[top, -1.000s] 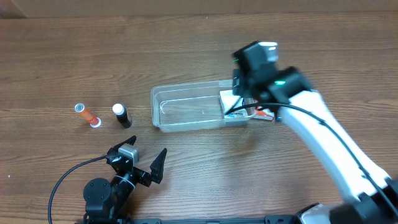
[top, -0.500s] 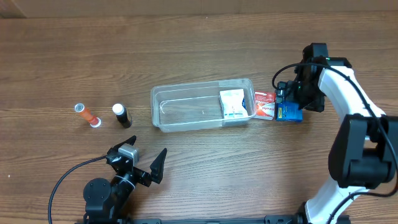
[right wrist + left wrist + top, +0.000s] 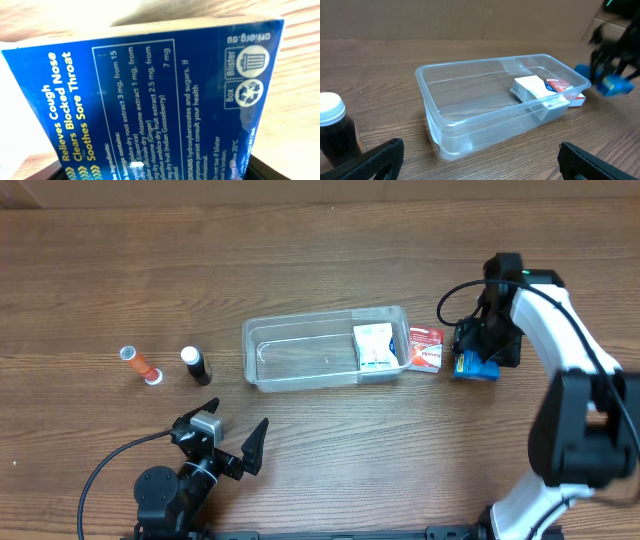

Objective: Pack container

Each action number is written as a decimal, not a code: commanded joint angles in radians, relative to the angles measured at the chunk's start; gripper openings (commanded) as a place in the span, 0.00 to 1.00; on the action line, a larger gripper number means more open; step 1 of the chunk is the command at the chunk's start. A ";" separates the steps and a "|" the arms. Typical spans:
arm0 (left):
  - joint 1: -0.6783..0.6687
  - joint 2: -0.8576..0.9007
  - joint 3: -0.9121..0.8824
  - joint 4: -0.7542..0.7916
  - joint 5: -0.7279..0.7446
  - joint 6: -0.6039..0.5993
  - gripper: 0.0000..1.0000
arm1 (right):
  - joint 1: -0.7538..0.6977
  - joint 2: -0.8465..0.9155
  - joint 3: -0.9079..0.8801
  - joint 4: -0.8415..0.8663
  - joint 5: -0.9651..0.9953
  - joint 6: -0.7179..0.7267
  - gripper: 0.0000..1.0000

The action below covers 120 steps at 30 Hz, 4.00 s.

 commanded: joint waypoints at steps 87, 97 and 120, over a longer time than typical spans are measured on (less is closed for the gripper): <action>-0.007 -0.007 -0.005 0.007 0.000 0.016 1.00 | 0.789 0.002 0.069 0.464 0.001 0.425 0.70; -0.007 -0.007 -0.005 0.007 0.000 0.016 1.00 | 0.809 0.086 0.069 0.511 -0.058 0.518 0.82; -0.007 -0.007 -0.005 0.007 0.000 0.016 1.00 | 0.115 -0.476 0.143 0.064 0.043 0.366 1.00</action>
